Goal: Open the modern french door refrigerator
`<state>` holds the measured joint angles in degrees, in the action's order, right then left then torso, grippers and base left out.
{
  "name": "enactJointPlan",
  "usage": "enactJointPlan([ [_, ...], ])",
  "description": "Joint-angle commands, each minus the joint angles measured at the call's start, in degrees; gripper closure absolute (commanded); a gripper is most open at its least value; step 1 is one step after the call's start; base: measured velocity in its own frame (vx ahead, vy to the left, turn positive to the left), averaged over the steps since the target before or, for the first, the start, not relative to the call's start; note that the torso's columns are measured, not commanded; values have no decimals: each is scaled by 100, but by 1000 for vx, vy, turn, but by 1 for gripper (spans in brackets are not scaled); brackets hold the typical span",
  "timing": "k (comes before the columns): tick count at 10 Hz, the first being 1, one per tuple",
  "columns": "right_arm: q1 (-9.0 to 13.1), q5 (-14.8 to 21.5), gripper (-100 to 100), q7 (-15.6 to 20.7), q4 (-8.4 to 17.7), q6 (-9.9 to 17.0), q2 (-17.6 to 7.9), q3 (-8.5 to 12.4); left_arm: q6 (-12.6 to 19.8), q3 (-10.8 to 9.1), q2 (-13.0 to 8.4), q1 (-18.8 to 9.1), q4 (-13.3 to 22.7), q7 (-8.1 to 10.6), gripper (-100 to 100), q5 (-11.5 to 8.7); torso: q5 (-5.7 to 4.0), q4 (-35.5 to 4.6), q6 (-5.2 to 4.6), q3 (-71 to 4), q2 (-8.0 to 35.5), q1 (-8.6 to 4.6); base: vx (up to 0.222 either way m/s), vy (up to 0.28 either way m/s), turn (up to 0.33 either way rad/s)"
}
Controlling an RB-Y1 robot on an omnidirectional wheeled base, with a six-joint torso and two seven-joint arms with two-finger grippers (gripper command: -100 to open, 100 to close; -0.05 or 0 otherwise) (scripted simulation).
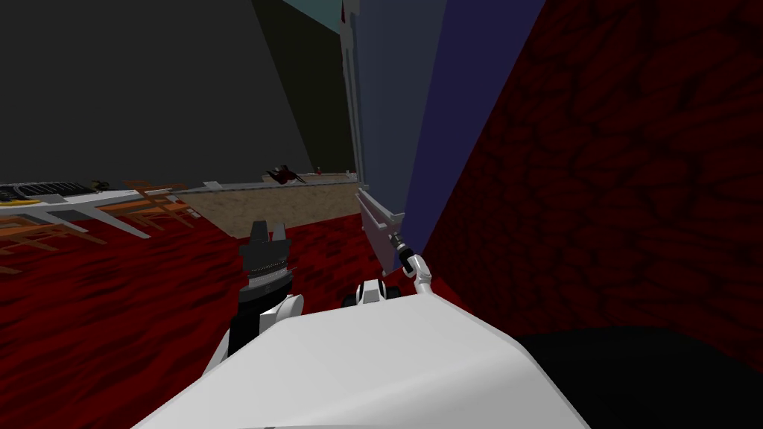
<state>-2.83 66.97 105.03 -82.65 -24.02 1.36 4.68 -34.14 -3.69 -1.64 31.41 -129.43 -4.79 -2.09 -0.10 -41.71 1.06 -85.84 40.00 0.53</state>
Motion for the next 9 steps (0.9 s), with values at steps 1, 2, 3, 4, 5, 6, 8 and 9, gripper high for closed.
enactJointPlan([
  [1, -53, 0, -100, 6, 7, -14, 5, 5, 0, 0, 0, 0, 0, 0, 0, 0, 13, -27, -22, 28, 54, -9, -47, -11, -59],
  [2, -55, -7, 100, 8, -19, -29, -1, 15, 0, 0, 0, -1, 0, 0, 0, 0, 4, -15, -48, 49, 89, -32, -32, -8, -44],
  [3, -32, 17, 100, -4, -66, 30, 28, -9, 0, 0, 0, -1, 0, 0, 0, 0, -4, -3, -62, 62, 110, -47, -66, 100, -2],
  [4, -29, 25, 100, -7, -69, 48, 36, -17, 0, 1, 1, -1, 0, 0, 0, 0, 7, -19, -81, 82, 152, -20, -85, 174, 20],
  [5, -23, 40, 100, -13, -75, 84, 52, -34, 0, 2, 2, -1, 0, 0, 0, 0, 19, -46, -98, 115, 208, -13, -73, 191, 7],
  [6, -17, 56, 100, -20, -81, 119, 68, -52, 0, 2, 2, -1, 0, 0, 0, 0, 17, -60, -104, 134, 238, -27, -72, 172, 4],
  [8, -21, 42, -100, -2, -73, 90, -130, -40, 0, 1, 1, -1, 0, 0, 0, 0, 1, -59, -108, 129, 229, -90, -18, 49, -1],
  [9, -25, 37, -100, 5, -73, 81, -272, -37, 0, 0, 0, -1, 0, 0, 0, 0, -3, -54, -109, 120, 216, -96, 6, 3, -6],
])
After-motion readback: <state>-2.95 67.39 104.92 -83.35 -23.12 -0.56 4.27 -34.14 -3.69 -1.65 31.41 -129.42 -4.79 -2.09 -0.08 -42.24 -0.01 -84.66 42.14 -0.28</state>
